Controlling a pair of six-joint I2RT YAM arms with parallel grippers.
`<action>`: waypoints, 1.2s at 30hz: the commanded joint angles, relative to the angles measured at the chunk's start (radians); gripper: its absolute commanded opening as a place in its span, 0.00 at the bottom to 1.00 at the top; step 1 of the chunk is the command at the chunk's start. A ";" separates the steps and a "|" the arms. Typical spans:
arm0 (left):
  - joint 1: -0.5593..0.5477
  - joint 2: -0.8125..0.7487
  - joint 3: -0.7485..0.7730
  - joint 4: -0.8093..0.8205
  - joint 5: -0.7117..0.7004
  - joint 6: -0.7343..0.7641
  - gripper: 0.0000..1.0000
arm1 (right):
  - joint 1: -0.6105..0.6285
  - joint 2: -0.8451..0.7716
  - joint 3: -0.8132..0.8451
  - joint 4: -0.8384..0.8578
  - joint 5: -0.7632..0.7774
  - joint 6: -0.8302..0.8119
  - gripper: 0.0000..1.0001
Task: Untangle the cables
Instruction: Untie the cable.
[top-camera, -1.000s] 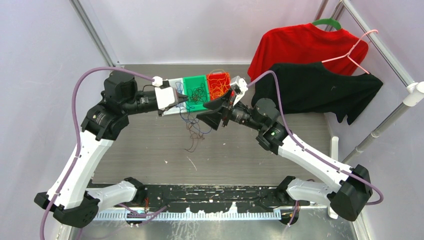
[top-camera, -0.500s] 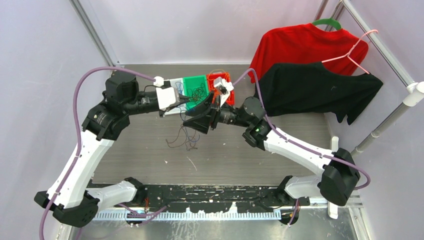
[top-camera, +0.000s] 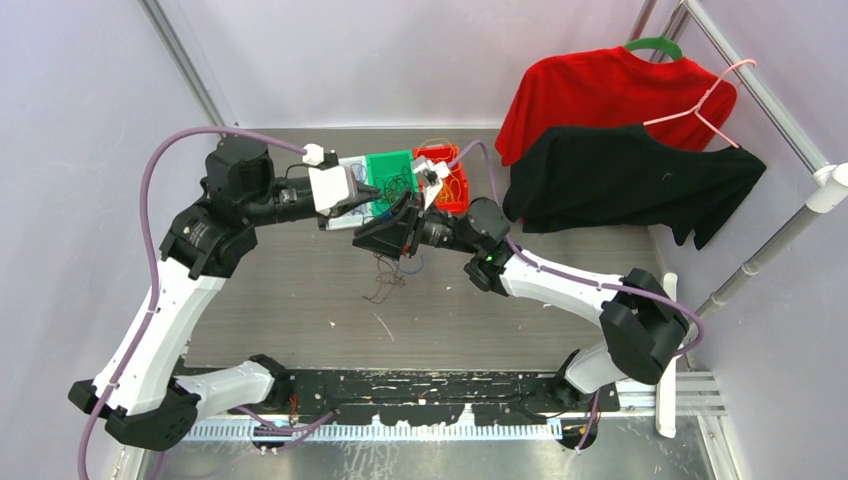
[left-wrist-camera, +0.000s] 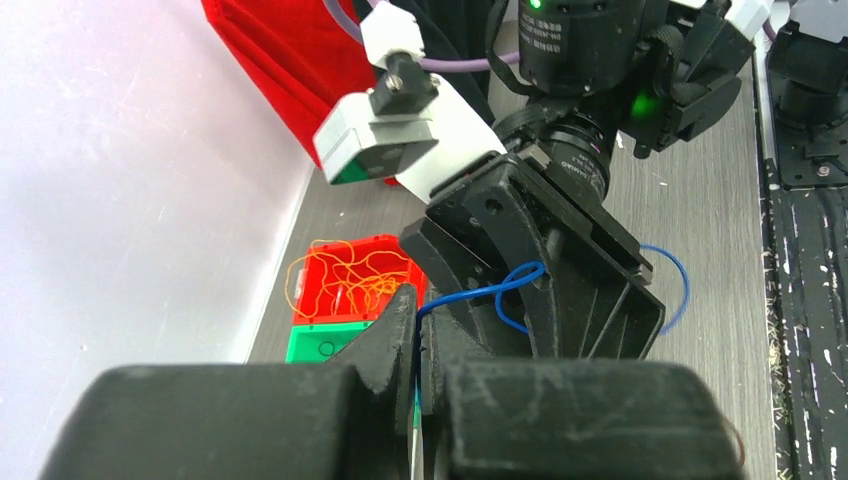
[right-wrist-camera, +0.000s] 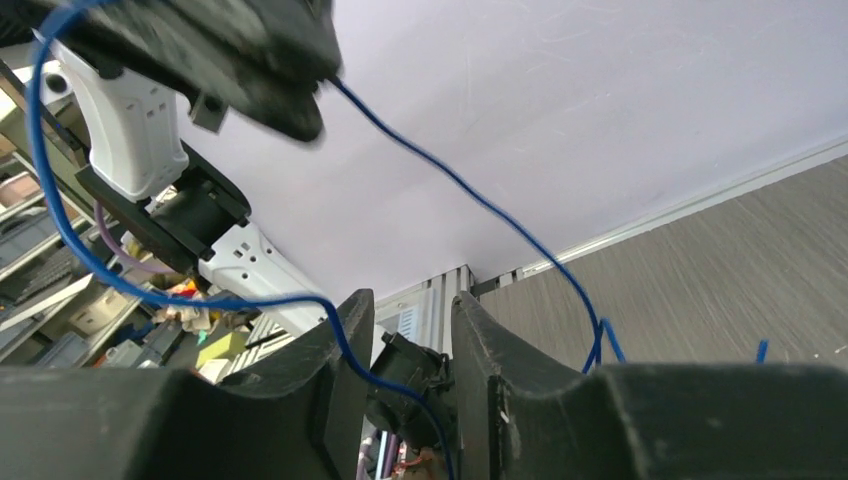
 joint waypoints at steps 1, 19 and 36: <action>-0.005 0.006 0.074 0.018 0.001 -0.009 0.00 | 0.005 -0.010 -0.043 0.113 0.020 0.038 0.39; -0.005 0.061 0.309 -0.025 -0.032 0.012 0.00 | -0.038 -0.119 -0.229 -0.337 0.176 -0.347 0.35; -0.005 0.039 0.292 -0.065 -0.041 0.045 0.00 | -0.049 -0.302 -0.290 -0.388 0.301 -0.351 0.59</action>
